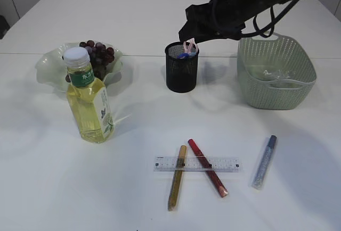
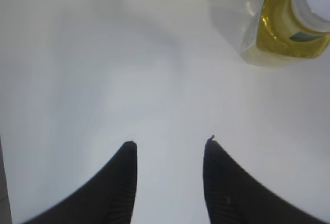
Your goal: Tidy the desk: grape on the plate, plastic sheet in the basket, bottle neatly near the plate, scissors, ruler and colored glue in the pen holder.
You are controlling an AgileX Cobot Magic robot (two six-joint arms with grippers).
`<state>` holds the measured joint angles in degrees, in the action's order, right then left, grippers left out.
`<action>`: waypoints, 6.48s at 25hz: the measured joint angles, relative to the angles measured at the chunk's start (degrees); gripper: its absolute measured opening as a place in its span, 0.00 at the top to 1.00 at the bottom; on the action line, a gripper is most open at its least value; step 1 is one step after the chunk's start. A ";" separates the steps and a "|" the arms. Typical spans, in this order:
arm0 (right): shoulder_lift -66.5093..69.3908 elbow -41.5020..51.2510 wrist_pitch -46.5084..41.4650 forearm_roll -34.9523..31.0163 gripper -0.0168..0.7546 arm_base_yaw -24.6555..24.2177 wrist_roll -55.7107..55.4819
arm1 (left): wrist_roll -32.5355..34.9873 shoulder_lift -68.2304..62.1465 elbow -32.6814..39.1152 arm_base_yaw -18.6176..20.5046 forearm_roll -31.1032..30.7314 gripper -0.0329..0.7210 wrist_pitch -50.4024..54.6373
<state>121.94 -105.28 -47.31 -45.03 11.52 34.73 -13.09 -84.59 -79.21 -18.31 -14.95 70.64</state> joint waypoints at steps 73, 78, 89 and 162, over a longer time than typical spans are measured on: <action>3.99 11.20 -12.91 38.69 0.34 27.09 14.35 | 3.02 4.74 25.52 13.26 19.83 0.55 -25.03; 3.99 11.20 -12.91 39.31 0.30 27.09 14.27 | 3.02 4.74 25.52 13.26 19.83 0.55 -25.03; 5.22 11.20 -11.94 39.90 0.29 27.09 13.49 | 3.02 4.74 25.52 13.26 19.83 0.55 -25.08; 6.81 -1.36 -1.66 -55.74 0.60 -1.36 80.82 | 3.02 4.74 25.52 13.26 17.67 0.55 -15.99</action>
<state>128.75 -106.64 -48.96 -100.77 10.16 115.55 -10.08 -79.85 -53.69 -5.05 2.71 54.64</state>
